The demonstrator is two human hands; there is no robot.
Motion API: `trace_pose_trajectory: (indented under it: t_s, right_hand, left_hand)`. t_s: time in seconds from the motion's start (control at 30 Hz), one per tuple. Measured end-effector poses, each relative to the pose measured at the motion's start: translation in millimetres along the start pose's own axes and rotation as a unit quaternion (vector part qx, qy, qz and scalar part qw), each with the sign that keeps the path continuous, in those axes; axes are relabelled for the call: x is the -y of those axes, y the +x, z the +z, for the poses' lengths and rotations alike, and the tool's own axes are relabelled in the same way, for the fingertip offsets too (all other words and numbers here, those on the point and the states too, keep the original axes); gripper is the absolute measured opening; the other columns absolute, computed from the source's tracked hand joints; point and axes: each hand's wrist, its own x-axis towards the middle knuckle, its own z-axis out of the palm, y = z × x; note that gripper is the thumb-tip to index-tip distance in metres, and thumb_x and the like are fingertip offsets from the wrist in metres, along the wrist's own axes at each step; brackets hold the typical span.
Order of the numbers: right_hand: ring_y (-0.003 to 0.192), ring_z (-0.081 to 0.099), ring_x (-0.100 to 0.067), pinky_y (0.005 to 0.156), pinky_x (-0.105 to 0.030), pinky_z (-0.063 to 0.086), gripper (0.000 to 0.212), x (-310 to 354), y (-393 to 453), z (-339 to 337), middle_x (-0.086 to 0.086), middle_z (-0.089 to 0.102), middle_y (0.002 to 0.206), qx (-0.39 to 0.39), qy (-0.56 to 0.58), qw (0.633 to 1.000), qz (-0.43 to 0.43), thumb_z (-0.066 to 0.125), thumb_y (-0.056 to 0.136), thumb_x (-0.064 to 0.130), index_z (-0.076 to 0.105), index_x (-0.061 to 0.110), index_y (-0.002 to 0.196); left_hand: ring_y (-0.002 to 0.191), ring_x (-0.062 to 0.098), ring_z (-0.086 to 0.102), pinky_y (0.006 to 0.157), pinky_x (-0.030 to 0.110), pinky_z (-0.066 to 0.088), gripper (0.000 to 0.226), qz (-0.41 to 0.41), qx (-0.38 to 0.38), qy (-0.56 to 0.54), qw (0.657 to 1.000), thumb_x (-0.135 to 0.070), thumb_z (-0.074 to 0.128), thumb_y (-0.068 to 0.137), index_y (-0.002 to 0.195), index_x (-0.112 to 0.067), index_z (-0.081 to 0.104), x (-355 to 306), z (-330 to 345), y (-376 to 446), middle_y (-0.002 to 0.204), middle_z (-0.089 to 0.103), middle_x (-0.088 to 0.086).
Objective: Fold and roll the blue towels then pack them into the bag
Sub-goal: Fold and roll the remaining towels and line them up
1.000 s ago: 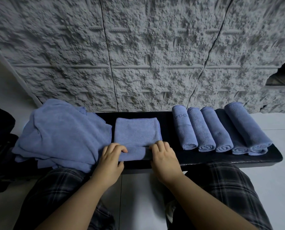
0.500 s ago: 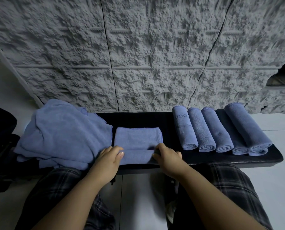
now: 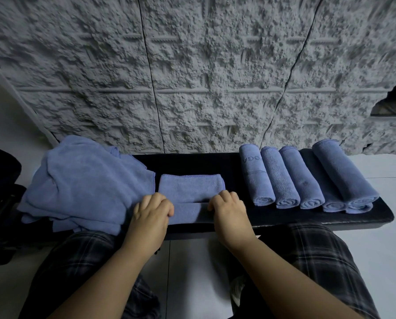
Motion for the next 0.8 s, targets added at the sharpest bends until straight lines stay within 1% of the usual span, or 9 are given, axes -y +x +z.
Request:
trace_pose_trajectory:
  t_s: [0.1, 0.17, 0.23, 0.27, 0.33, 0.4, 0.47, 0.63, 0.8]
  right_hand:
    - [0.062, 0.049, -0.023, 0.052, -0.030, 0.042, 0.027, 3.0, -3.2, 3.4, -0.005, 0.053, 0.074, 0.001, -0.025, 0.999, -0.033, 0.032, 0.066, 0.009, 0.058, 0.014, 0.073]
    - [0.064, 0.047, -0.023, 0.055, -0.030, 0.042, 0.026, 1.6, -5.0, 5.8, -0.005, 0.051, 0.076, 0.003, -0.027, 0.999, -0.033, 0.032, 0.068, 0.012, 0.057, 0.014, 0.077]
    - [0.066, 0.047, -0.022, 0.057, -0.030, 0.043, 0.025, 0.4, -5.1, 5.4, -0.004, 0.052, 0.078, 0.010, -0.008, 1.000, -0.025, 0.036, 0.068, 0.020, 0.058, 0.014, 0.080]
    - [0.067, 0.048, -0.022, 0.057, -0.030, 0.044, 0.027, -0.2, -4.5, 4.8, -0.004, 0.053, 0.079, 0.013, -0.005, 1.000, -0.023, 0.038, 0.067, 0.025, 0.059, 0.014, 0.081]
    - [0.069, 0.050, -0.022, 0.057, -0.029, 0.044, 0.033, -1.1, -3.1, 3.2, -0.003, 0.055, 0.081, 0.028, -0.014, 0.999, -0.025, 0.044, 0.063, 0.033, 0.060, 0.013, 0.085]
    - [0.072, 0.052, -0.023, 0.058, -0.029, 0.045, 0.037, -3.7, -1.9, 4.9, -0.003, 0.056, 0.085, 0.043, -0.019, 0.998, -0.031, 0.059, 0.058, 0.032, 0.060, 0.014, 0.090]
    - [0.075, 0.055, -0.024, 0.060, -0.030, 0.047, 0.041, -6.5, -0.6, 6.7, -0.002, 0.057, 0.090, 0.052, -0.020, 0.998, -0.030, 0.068, 0.055, 0.022, 0.059, 0.015, 0.095]
    - [0.087, 0.056, -0.026, 0.071, -0.034, 0.050, 0.043, -14.0, 3.2, 9.9, -0.004, 0.058, 0.104, 0.065, 0.015, 0.997, -0.027, 0.067, 0.068, 0.010, 0.058, 0.015, 0.110]
    - [0.101, 0.045, -0.024, 0.093, -0.034, 0.039, 0.038, -22.5, 8.2, 0.4, -0.003, 0.052, 0.118, 0.118, 0.115, 0.986, -0.016, 0.059, 0.088, 0.023, 0.053, 0.016, 0.125]
  left_hand:
    - [0.078, 0.013, 0.035, 0.060, 0.036, 0.047, 0.033, -0.002, -0.006, -0.007, 1.000, 0.005, 0.069, 0.062, 0.071, -0.021, 0.051, 1.6, 2.5, -1.2, 0.080, 0.049, -0.006]
    - [0.083, 0.011, 0.035, 0.068, 0.037, 0.046, 0.010, -0.018, 0.004, -0.036, 0.999, -0.013, 0.049, 0.075, 0.077, -0.022, 0.053, 4.0, 1.3, -2.1, 0.087, 0.049, -0.009]
    - [0.090, 0.009, 0.036, 0.078, 0.034, 0.040, 0.020, -0.043, 0.028, -0.056, 0.997, -0.033, 0.037, 0.077, 0.086, -0.025, 0.052, 5.0, 0.1, -2.4, 0.096, 0.049, -0.011]
    - [0.093, 0.010, 0.037, 0.081, 0.033, 0.037, 0.023, -0.051, 0.036, -0.059, 0.996, -0.041, 0.039, 0.077, 0.090, -0.027, 0.051, 5.2, -0.2, -2.4, 0.099, 0.049, -0.012]
    - [0.097, 0.012, 0.040, 0.081, 0.033, 0.037, 0.026, -0.055, 0.043, -0.054, 0.996, -0.047, 0.055, 0.074, 0.093, -0.031, 0.046, 6.4, 2.1, -2.5, 0.104, 0.049, -0.012]
    - [0.099, 0.014, 0.042, 0.082, 0.036, 0.041, 0.044, -0.059, 0.065, -0.049, 0.995, -0.040, 0.075, 0.068, 0.097, -0.034, 0.042, 7.5, 4.0, -2.3, 0.108, 0.050, -0.010]
    - [0.101, 0.014, 0.040, 0.083, 0.039, 0.043, 0.054, -0.066, 0.084, -0.048, 0.993, -0.031, 0.081, 0.066, 0.102, -0.034, 0.041, 8.1, 3.6, -2.4, 0.111, 0.050, -0.009]
    - [0.113, 0.017, 0.042, 0.095, 0.031, 0.037, 0.042, -0.085, 0.101, -0.095, 0.987, -0.015, 0.070, 0.081, 0.117, -0.023, 0.051, 12.6, 4.8, 1.5, 0.123, 0.046, -0.009]
    - [0.117, 0.018, 0.041, 0.100, 0.033, 0.036, 0.037, -0.118, 0.120, -0.123, 0.978, -0.020, 0.059, 0.090, 0.126, -0.020, 0.050, 13.7, 2.2, 3.3, 0.125, 0.048, -0.005]
